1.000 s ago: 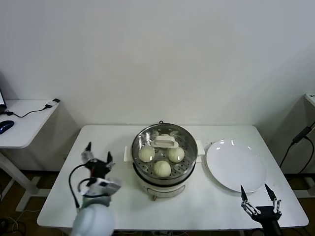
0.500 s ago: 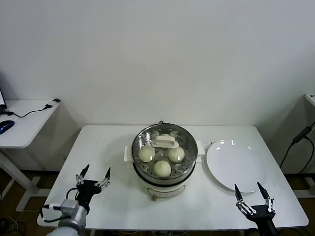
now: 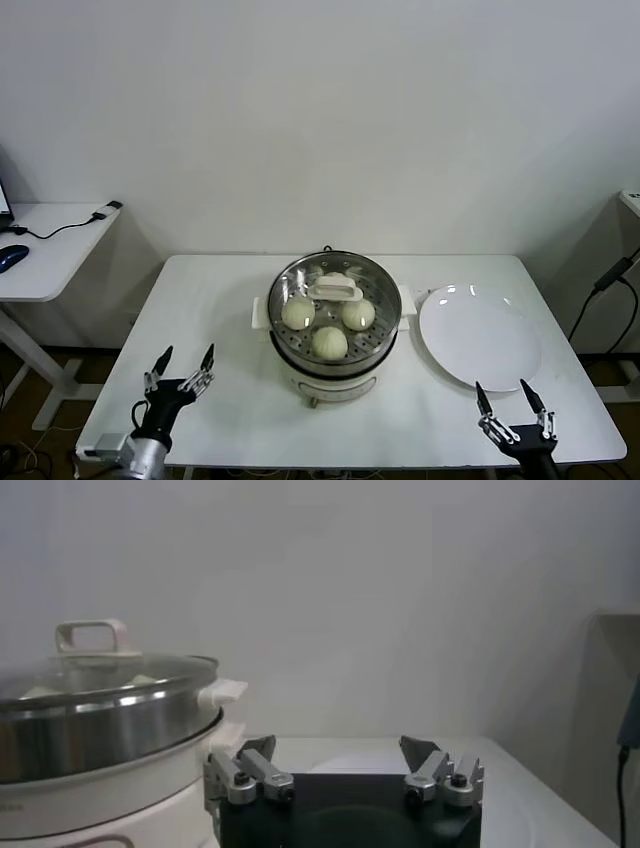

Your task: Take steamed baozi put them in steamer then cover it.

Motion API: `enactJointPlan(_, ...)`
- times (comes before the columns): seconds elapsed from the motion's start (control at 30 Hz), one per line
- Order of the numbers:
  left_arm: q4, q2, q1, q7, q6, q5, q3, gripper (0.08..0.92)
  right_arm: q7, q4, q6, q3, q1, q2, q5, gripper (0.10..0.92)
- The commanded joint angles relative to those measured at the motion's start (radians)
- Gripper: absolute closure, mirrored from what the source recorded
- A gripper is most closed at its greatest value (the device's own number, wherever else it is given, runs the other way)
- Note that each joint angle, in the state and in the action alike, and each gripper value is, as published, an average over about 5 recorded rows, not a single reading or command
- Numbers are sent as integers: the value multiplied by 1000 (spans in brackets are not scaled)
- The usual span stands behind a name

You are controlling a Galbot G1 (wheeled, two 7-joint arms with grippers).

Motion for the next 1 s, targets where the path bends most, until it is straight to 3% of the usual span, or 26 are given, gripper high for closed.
enactJointPlan(0.03, 18, -1, 20, 10, -71, -76, -13, 177, 12, -9, 12, 1, 3, 15, 8, 203)
enactJointPlan(1.0, 17, -4, 20, 7, -75, -56, -11, 177, 29, -21, 15, 2, -8, 19, 8, 203)
